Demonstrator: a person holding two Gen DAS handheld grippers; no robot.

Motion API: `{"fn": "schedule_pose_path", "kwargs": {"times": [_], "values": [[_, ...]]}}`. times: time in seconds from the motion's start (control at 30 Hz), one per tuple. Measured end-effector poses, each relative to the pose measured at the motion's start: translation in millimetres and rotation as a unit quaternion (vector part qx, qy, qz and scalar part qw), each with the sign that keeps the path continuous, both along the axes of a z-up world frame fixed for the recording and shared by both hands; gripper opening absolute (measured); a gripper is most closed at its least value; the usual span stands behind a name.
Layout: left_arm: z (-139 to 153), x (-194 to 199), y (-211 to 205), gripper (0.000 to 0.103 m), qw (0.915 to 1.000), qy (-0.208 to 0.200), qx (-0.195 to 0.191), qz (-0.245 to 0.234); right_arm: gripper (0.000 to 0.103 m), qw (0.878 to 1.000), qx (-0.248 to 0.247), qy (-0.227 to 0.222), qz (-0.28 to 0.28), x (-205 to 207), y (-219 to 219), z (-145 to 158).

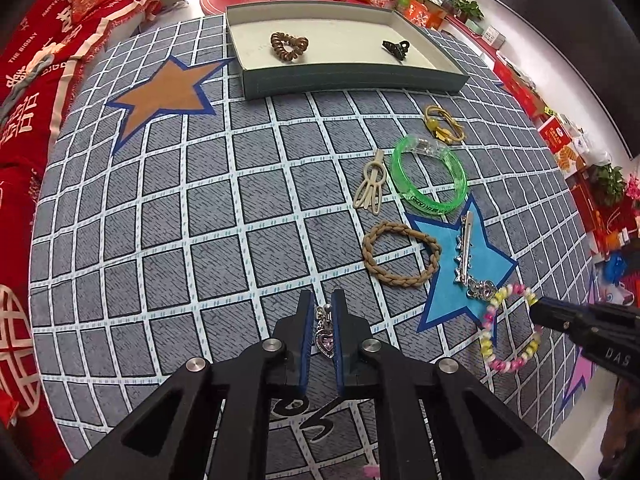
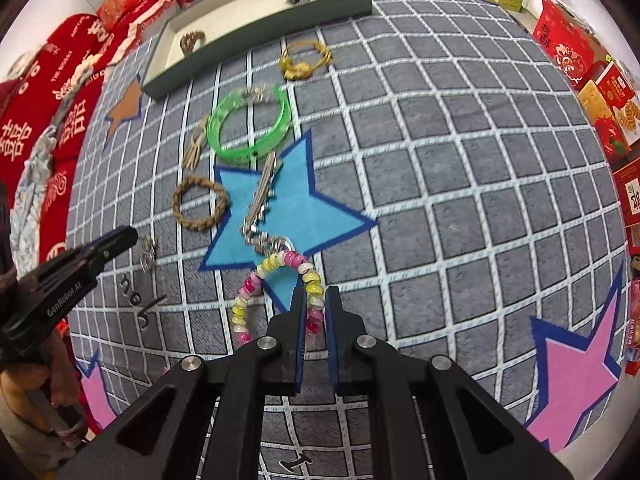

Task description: Organize jewelry

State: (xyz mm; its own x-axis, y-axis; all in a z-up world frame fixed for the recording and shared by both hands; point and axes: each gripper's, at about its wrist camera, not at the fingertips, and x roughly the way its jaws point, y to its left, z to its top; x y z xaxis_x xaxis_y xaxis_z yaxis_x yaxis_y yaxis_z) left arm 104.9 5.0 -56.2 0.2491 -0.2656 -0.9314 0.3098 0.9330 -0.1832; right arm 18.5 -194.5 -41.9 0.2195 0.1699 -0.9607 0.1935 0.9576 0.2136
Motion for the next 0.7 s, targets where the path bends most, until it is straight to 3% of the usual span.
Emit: {"fn": "schedule_pose_path", "kwargs": {"times": [0.1,0.27,0.3,0.33,0.37,0.43,0.7], "values": [[2.1,-1.8,6.5,0.022,0.9999,0.006,-0.005,0.007,0.010,1.000,0.003,-0.004,-0.002,3.9,-3.1,9.5],[9.8,-13.3,0.3,0.024,0.9992,-0.021,0.034,0.001,0.010,1.000,0.017,0.002,-0.003,10.5,-11.9,5.9],[9.5,-14.4,-1.0,0.046,0.9990,-0.022,0.040,0.000,0.010,1.000,0.020,0.005,-0.003,10.1,-9.9,5.6],[9.7,-15.6,-2.4,0.097,0.9985,-0.027,0.048,0.002,0.010,1.000,0.022,0.006,-0.003,9.3,-7.4,5.3],[11.1,-17.1,-3.0,0.103,0.9975,-0.038,0.059,0.009,0.010,1.000,0.024,0.007,-0.002,9.5,-6.6,-0.1],[14.8,-19.4,-4.8,0.103,0.9959,-0.060,0.067,0.010,0.010,1.000,0.025,0.007,0.000,12.1,-0.5,-2.5],[-19.0,-5.9,-5.1,0.103,0.9967,-0.001,0.080,0.016,0.010,1.000,0.024,0.002,0.000,9.9,-12.4,-8.7]]}}
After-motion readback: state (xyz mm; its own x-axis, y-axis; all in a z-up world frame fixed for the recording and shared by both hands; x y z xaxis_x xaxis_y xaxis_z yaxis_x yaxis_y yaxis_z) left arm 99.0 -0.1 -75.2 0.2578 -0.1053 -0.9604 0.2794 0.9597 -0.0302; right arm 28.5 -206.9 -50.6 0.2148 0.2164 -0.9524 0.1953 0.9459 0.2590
